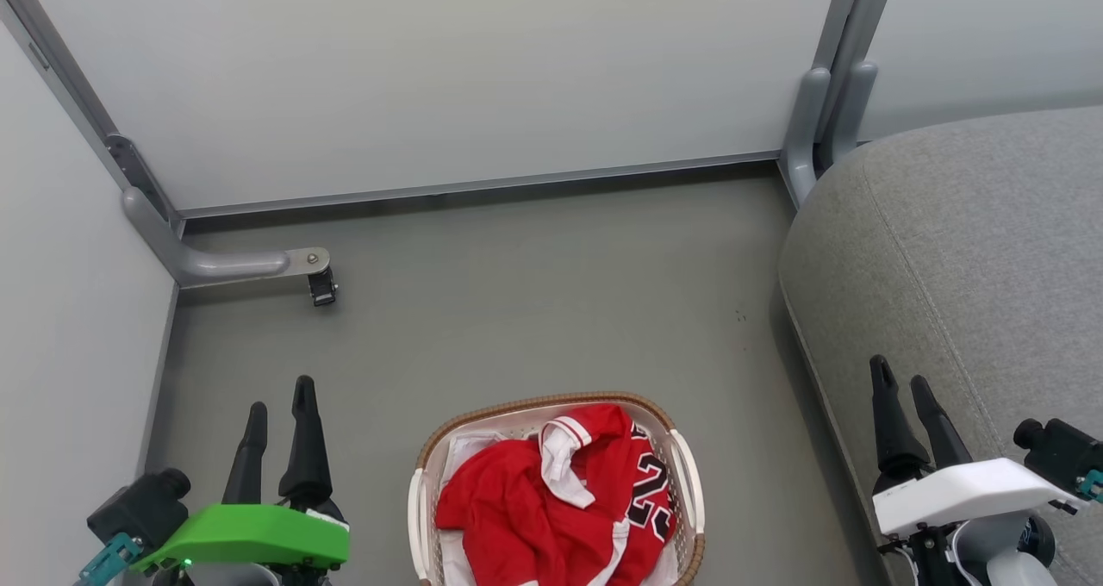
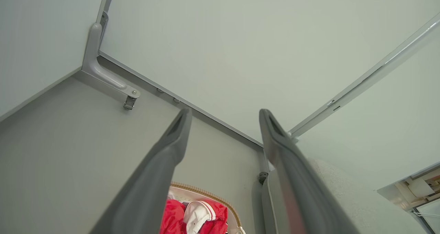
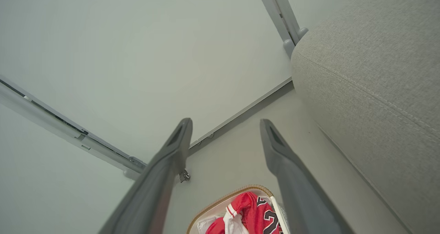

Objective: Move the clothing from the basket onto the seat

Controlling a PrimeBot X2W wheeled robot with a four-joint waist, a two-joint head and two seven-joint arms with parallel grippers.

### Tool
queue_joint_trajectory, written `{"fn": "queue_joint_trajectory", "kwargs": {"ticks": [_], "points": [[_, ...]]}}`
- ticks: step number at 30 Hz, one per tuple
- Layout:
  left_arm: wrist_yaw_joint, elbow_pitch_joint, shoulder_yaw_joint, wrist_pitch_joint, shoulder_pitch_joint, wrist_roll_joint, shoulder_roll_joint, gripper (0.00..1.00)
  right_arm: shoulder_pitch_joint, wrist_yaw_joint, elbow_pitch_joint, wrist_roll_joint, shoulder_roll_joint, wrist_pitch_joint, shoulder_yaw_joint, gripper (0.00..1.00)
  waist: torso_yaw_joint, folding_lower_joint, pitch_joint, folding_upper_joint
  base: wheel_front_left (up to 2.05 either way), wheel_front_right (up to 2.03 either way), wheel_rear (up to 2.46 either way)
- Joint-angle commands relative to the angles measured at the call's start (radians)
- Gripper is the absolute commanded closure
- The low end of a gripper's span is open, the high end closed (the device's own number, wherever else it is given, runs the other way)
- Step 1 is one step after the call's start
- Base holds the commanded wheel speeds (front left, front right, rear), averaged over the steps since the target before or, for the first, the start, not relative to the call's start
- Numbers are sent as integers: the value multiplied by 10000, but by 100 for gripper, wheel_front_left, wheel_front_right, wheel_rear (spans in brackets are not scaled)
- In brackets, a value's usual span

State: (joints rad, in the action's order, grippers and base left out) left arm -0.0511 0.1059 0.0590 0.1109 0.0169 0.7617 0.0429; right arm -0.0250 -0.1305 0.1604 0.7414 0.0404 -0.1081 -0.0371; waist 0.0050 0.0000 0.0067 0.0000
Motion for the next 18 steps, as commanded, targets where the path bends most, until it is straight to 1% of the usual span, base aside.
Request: {"fn": "queue_joint_trajectory", "kwargs": {"ticks": [1, 18], "points": [[86, -59, 21, 101, 97, -350, 64, 0, 96, -2, -95, -388, 64, -125, 41, 0, 5, 0, -6, 0, 0, 0, 0], [182, 222, 365, 575, 312, -2167, 79, 0, 201, -2, 104, -2612, 86, -607, 425, 0, 56, 0, -26, 0, 0, 0, 0]]}}
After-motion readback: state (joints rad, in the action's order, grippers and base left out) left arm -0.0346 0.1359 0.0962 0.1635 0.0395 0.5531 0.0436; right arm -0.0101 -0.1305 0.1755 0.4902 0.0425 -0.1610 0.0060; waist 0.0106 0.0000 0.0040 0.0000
